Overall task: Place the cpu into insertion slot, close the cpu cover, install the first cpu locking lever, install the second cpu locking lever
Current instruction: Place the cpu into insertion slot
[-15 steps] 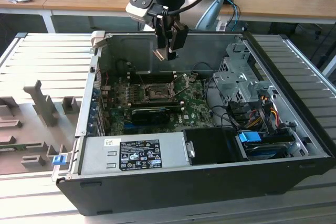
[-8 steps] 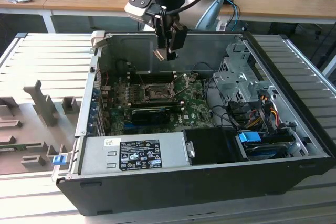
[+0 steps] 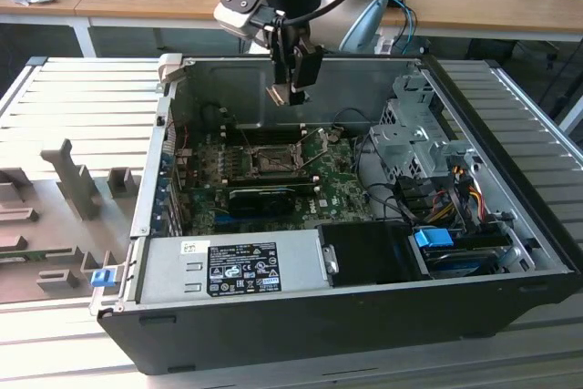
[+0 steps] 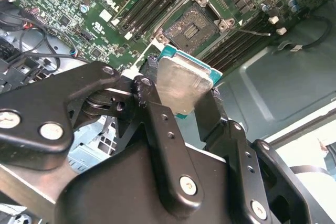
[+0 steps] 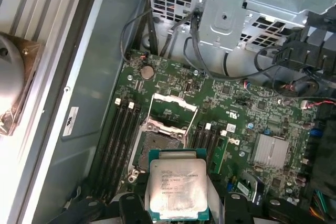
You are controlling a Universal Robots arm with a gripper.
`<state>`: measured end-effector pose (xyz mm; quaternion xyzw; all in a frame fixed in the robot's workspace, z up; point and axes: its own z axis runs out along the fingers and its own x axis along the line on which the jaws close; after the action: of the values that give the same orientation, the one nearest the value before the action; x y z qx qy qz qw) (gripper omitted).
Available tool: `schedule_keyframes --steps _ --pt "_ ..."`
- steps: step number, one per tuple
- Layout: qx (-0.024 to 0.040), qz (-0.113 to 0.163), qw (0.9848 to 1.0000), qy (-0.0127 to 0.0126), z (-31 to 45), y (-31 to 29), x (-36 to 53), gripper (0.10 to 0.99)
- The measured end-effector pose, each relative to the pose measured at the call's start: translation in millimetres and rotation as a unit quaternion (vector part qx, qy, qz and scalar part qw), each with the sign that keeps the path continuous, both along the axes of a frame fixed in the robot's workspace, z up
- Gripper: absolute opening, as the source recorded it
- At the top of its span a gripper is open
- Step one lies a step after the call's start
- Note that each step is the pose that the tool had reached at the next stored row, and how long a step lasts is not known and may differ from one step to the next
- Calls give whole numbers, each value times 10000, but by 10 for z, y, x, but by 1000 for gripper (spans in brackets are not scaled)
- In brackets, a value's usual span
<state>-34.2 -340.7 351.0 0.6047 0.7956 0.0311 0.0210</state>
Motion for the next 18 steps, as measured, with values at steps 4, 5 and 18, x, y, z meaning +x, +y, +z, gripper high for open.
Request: schedule_keyframes --steps 4,5,18 --pt "-1 -101 9999 0 -1 0 0 529" --pt "-1 -121 9999 0 -2 0 0 529" --pt "-2 -676 9977 0 -17 1 0 529"
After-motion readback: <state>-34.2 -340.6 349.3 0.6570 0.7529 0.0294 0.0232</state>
